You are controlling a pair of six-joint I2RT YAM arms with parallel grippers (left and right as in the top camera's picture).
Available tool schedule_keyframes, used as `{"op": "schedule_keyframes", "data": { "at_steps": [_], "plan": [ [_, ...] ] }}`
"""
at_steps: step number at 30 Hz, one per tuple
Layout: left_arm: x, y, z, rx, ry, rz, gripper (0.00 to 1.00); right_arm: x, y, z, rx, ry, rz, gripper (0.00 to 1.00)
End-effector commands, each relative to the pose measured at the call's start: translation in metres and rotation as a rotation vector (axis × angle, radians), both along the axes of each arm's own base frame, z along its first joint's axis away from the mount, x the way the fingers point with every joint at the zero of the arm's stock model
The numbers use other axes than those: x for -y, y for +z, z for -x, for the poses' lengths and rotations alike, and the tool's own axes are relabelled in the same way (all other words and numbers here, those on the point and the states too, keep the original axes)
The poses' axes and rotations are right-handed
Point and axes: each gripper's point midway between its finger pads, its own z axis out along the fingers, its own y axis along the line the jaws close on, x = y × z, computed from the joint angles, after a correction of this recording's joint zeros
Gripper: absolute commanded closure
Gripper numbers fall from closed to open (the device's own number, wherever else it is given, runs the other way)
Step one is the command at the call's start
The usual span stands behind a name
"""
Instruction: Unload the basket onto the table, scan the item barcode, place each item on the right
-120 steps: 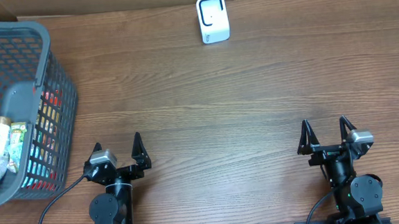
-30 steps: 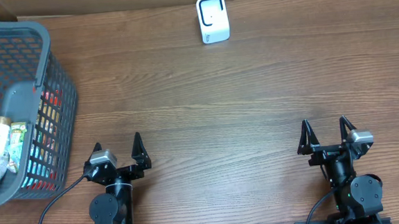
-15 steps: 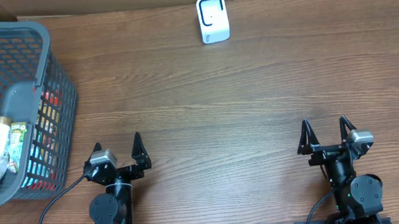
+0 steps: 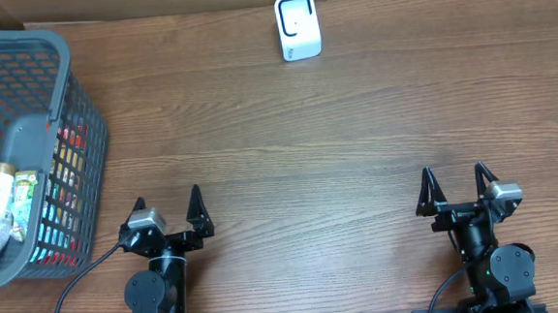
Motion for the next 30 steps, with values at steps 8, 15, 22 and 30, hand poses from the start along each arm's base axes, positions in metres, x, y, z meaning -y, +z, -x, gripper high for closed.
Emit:
{"op": "schedule_keyframes", "data": {
  "at_steps": [8,15,22,30],
  "plan": [
    [0.016,0.038,0.006,0.068,-0.086,0.002,0.0,0.0,-0.001,0.0,0.008,-0.002,0.007,0.0],
    [0.021,0.072,0.018,0.097,-0.113,-0.098,0.0,0.0,-0.001,0.0,0.008,-0.002,0.007,0.0],
    [0.021,0.09,0.025,0.112,-0.113,-0.099,0.0,0.0,-0.001,0.0,0.008,-0.002,0.007,0.0],
    [0.022,0.114,0.031,0.092,-0.115,-0.097,0.0,0.0,-0.001,0.0,0.008,-0.002,0.007,0.0]
  ]
}}
